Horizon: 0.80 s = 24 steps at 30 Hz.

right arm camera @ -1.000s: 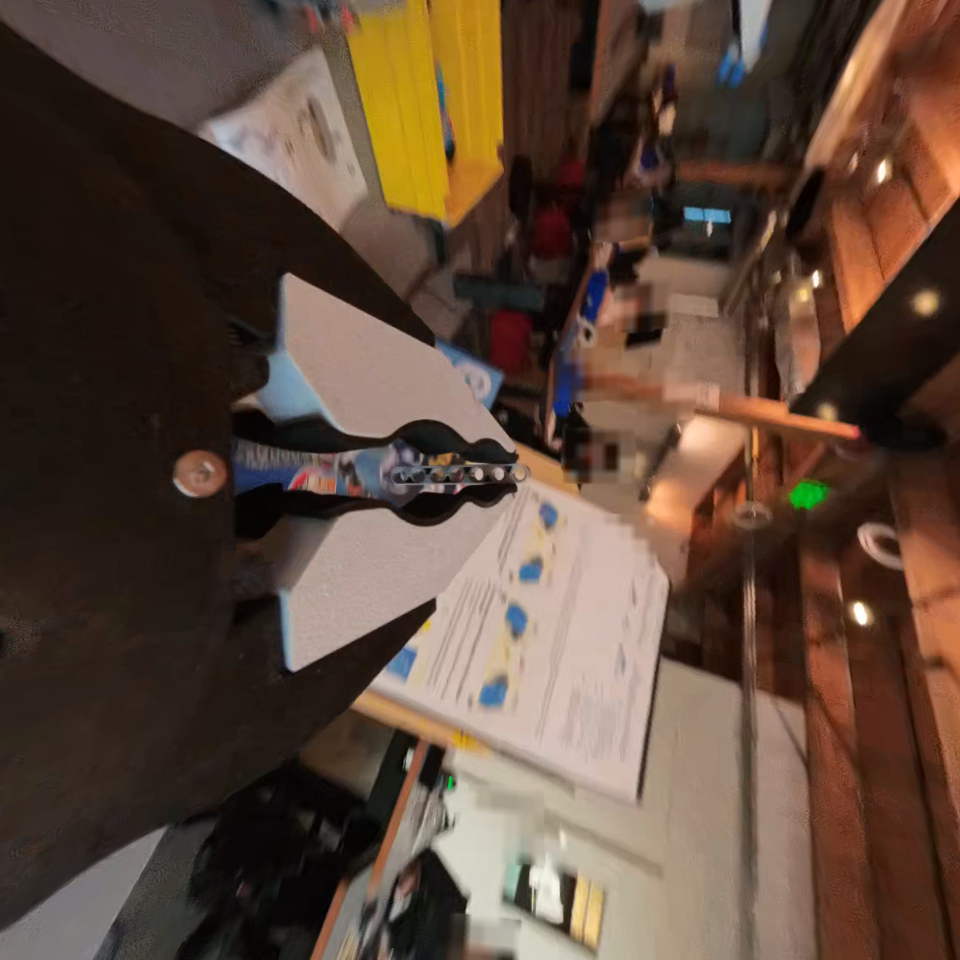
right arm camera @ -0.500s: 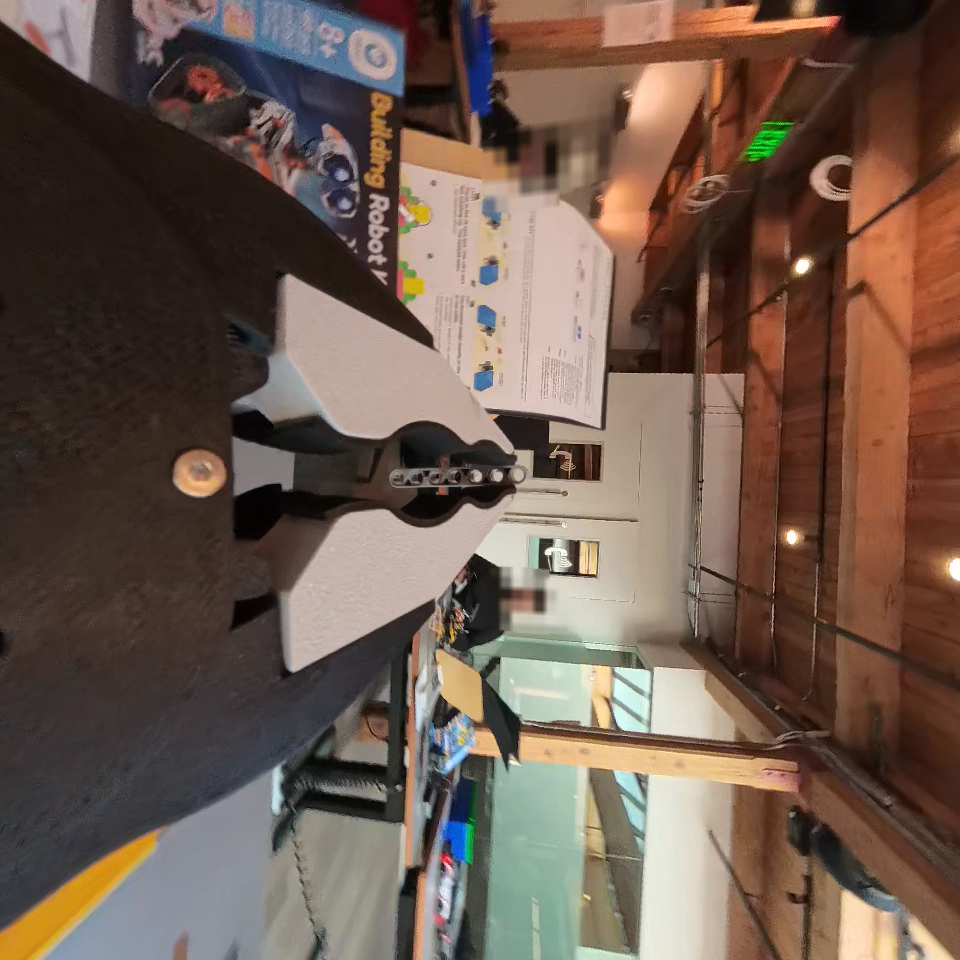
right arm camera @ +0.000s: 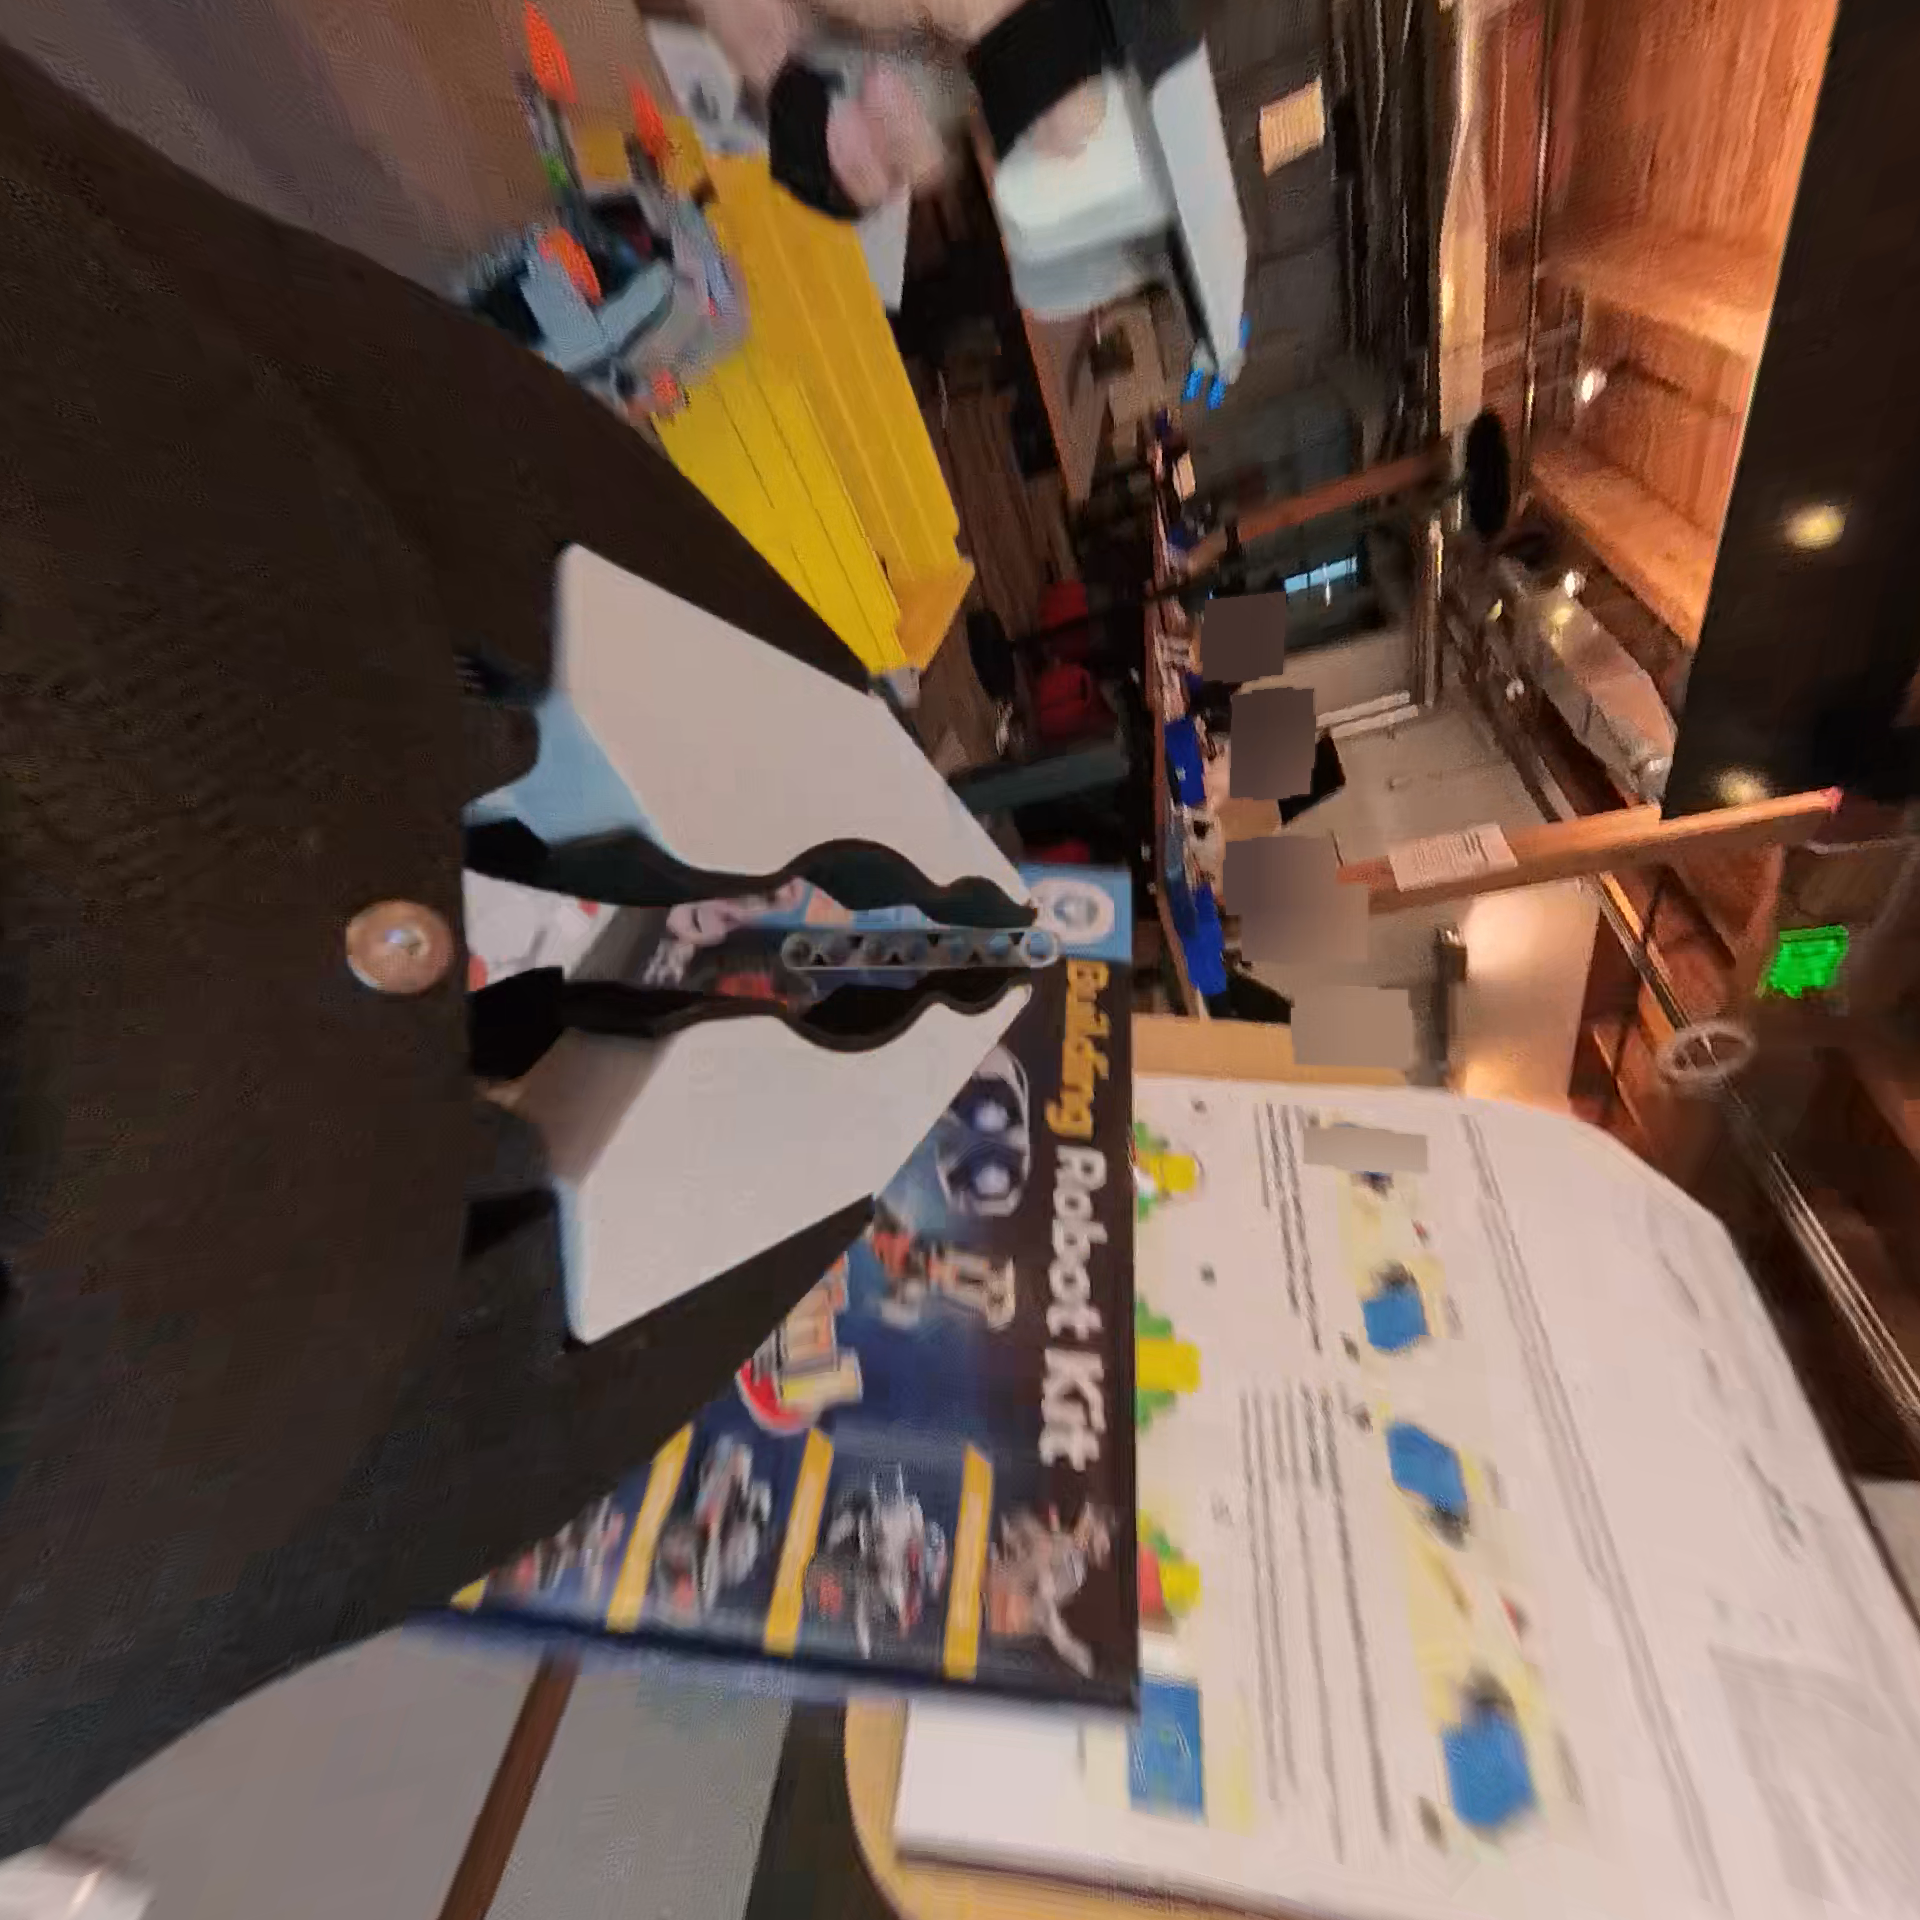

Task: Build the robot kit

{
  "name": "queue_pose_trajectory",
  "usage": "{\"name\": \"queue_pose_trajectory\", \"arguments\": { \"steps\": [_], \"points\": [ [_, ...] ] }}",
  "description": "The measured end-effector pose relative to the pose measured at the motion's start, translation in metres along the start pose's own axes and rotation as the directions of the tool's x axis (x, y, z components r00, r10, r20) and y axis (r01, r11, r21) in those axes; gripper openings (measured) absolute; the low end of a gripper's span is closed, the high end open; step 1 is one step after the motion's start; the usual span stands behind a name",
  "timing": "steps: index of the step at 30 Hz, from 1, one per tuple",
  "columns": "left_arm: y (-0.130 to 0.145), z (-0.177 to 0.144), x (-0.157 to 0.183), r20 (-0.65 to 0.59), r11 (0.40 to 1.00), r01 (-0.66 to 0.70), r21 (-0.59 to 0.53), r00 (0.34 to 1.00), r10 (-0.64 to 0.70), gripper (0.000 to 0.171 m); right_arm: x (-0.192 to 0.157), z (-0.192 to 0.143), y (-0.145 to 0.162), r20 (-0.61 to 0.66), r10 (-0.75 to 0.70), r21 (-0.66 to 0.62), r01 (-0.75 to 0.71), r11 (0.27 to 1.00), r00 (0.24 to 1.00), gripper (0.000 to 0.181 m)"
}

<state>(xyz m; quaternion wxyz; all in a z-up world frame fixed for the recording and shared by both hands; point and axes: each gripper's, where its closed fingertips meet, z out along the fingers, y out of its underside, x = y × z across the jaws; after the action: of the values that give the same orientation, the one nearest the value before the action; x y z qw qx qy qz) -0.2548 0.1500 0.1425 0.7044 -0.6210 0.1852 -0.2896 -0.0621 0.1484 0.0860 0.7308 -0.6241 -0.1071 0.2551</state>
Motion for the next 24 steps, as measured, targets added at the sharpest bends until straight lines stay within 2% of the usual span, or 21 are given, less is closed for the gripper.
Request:
{"name": "queue_pose_trajectory", "arguments": {
  "steps": [1,3,7,10,13,16,18,24],
  "points": [
    [0.011,0.009,0.016,-0.077,0.998,0.067,-0.018,0.995,-0.069,0.006,-0.023,0.009,0.009,0.129,0.099,-0.015,-0.098,0.995,0.987,0.005],
    [0.025,0.019,0.046,-0.251,0.968,0.238,-0.076,0.935,-0.249,0.006,-0.059,0.013,0.005,0.356,0.283,-0.034,-0.291,0.956,0.890,0.005],
    [0.027,0.020,0.078,-0.432,0.893,0.423,-0.154,0.784,-0.446,0.006,-0.071,0.006,-0.006,0.494,0.477,-0.104,-0.495,0.863,0.727,0.005],
    [0.028,0.018,0.094,-0.506,0.846,0.486,-0.220,0.685,-0.525,0.005,-0.078,0.001,-0.013,0.572,0.550,-0.167,-0.570,0.804,0.608,0.004],
    [0.027,0.016,0.103,-0.546,0.796,0.543,-0.268,0.595,-0.590,0.005,-0.084,-0.002,-0.017,0.602,0.567,-0.186,-0.591,0.784,0.562,0.004],
    [0.027,0.014,0.110,-0.570,0.762,0.573,-0.301,0.532,-0.626,0.005,-0.089,-0.003,-0.018,0.618,0.593,-0.220,-0.611,0.760,0.516,0.004],
    [0.026,0.014,0.113,-0.579,0.746,0.586,-0.316,0.504,-0.641,0.005,-0.091,-0.003,-0.018,0.627,0.599,-0.227,-0.617,0.753,0.499,0.004],
    [0.031,0.016,0.116,-0.579,0.732,0.594,-0.334,0.484,-0.657,0.005,-0.099,-0.003,-0.016,0.639,0.610,-0.254,-0.620,0.742,0.468,0.004]
  ]
}}
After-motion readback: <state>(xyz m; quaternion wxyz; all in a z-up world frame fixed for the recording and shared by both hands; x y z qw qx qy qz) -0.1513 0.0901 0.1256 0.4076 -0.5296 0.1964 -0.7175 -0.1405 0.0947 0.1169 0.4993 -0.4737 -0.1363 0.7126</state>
